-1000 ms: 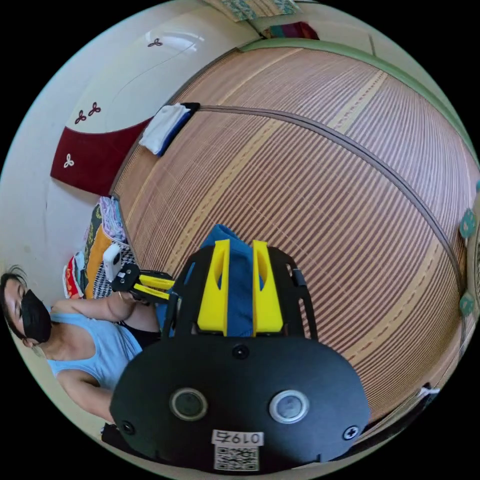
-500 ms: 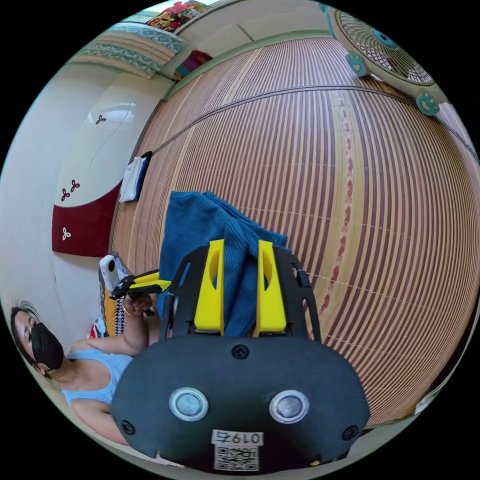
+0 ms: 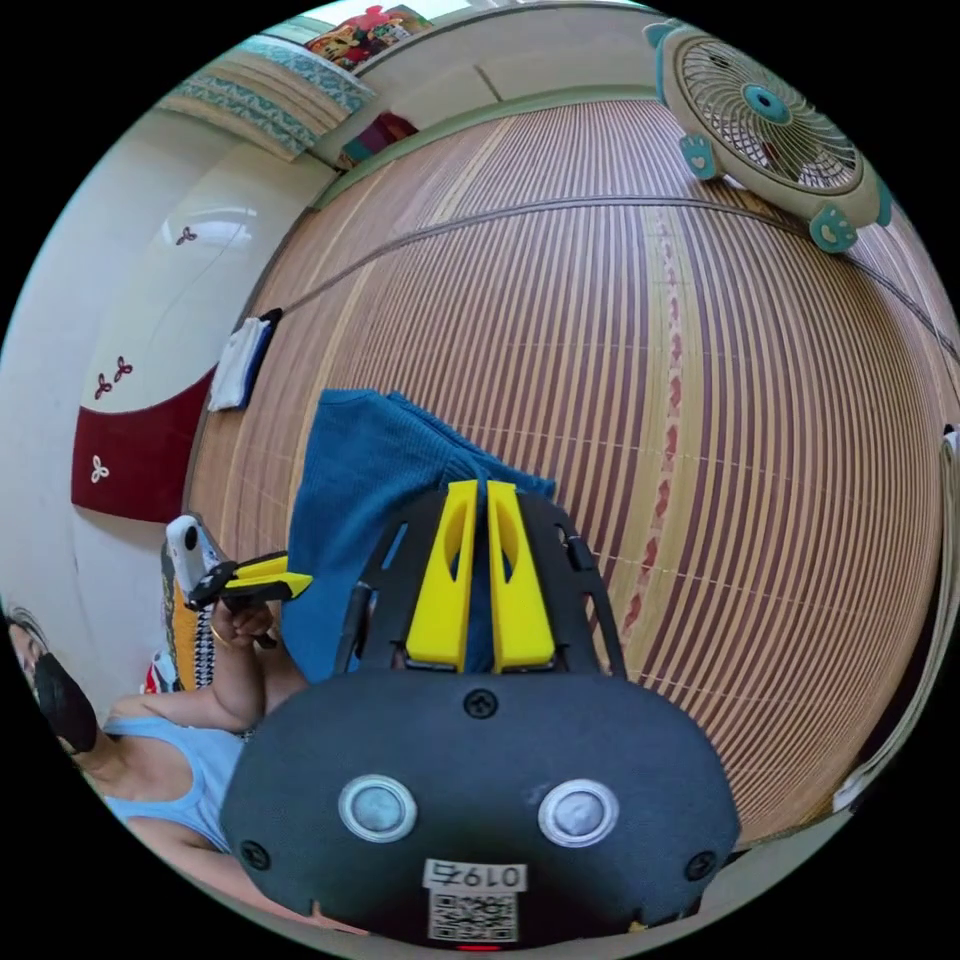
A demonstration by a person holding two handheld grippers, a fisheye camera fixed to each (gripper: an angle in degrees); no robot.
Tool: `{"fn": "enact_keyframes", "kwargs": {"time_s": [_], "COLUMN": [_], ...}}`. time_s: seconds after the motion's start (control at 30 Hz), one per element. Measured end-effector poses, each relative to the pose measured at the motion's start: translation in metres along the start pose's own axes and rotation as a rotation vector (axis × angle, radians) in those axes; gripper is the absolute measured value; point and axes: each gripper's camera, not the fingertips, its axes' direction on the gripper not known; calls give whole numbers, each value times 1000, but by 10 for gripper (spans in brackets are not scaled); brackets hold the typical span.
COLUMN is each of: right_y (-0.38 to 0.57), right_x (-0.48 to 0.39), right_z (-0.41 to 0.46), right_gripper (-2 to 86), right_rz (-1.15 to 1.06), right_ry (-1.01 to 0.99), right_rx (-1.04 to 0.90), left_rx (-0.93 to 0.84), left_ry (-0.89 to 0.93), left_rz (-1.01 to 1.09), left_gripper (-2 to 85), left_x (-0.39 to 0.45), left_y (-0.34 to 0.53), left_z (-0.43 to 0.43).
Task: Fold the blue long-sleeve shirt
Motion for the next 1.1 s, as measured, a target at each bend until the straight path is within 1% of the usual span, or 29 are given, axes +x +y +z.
{"fn": "enact_keyframes", "kwargs": {"time_s": [0.07, 0.13, 0.37, 0.43, 0.5, 0.57, 0.63, 0.67, 0.7, 0.77, 0.93, 1.1], "right_y": [8, 18, 80, 95, 108, 117, 126, 133, 139, 147, 165, 186], "right_x": [1, 5, 40, 44, 44, 45, 49, 52, 56, 65, 90, 120], "right_z": [-3, -13, -62, -62, -48, -38, -32, -33, -35, -37, -37, -40], "right_gripper": [45, 60, 67, 76, 94, 90, 60, 28, 8, 0, -6, -7], "right_rz": [-4, 2, 88, 81, 74, 74, 71, 72, 86, 112, 154, 198], "right_ry": [31, 9, -155, -211, -205, -181, -211, -221, -198, -194, -266, -391], "right_rx": [-3, 31, 242, 236, 166, 135, 144, 164, 179, 186, 200, 214], "left_rx": [4, 11, 27, 29, 33, 35, 35, 37, 34, 25, 8, -5], "left_ry": [3, 10, 105, 96, 87, 72, 54, 52, 50, 45, 54, 148], "left_rz": [2, 1, -31, -26, -17, -8, -2, 0, 3, 4, -4, -45], "left_gripper": [71, 72, 72, 71, 70, 69, 69, 69, 70, 71, 73, 75], "left_x": [-1, -2, -16, -15, -13, -12, -11, -11, -12, -13, -20, -39], "left_y": [0, 0, -2, -4, -6, -8, -9, -11, -12, -15, -24, -34], "left_z": [-3, -7, -18, -19, -19, -20, -21, -22, -23, -25, -32, -43]}}
